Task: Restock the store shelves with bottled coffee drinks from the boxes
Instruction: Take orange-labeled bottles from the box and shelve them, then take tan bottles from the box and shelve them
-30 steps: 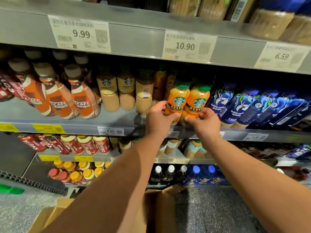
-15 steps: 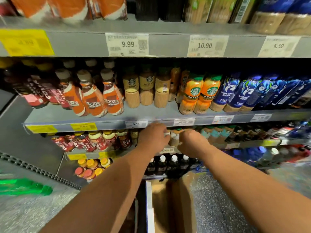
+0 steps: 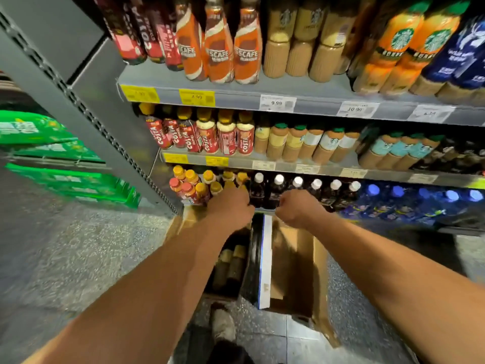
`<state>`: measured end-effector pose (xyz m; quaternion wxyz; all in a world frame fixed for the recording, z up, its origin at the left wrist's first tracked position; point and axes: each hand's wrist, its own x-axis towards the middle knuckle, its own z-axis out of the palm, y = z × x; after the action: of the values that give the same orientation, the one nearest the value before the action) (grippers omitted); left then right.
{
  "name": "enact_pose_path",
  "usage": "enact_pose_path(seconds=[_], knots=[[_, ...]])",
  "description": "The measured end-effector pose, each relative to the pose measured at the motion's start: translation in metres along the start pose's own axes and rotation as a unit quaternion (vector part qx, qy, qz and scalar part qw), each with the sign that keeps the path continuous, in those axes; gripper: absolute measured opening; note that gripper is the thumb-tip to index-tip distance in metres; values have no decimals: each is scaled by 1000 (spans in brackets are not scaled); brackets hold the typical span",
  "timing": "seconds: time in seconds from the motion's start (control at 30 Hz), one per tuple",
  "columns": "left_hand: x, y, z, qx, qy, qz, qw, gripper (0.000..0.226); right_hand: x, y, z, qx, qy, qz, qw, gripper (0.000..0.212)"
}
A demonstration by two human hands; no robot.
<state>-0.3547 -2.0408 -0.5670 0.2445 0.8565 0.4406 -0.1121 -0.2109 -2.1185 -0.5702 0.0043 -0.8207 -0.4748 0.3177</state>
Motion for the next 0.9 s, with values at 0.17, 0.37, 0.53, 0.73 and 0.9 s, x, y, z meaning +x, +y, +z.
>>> enact_pose_path(seconds=[0.17,0.37,0.53,0.73,0.9], knots=[[-27,-50,38,28,-39,-22,999,25,-6,-26,55,-15,-47,-12,999,25],[-35,-110,53,11,-53,-55,997,27,-10,-58,96,17,-60,2,998,21],[-31,-150,67,1,-57,-65,996,26,-8,-78,130,66,-94,65,991,12],[-25,-182,85,5,-106,-49,993,19,0,-91,168,143,-86,143,976,30],[-14,-196,113,5,-156,-62,986,14,11,-85,210,193,-113,172,959,29]])
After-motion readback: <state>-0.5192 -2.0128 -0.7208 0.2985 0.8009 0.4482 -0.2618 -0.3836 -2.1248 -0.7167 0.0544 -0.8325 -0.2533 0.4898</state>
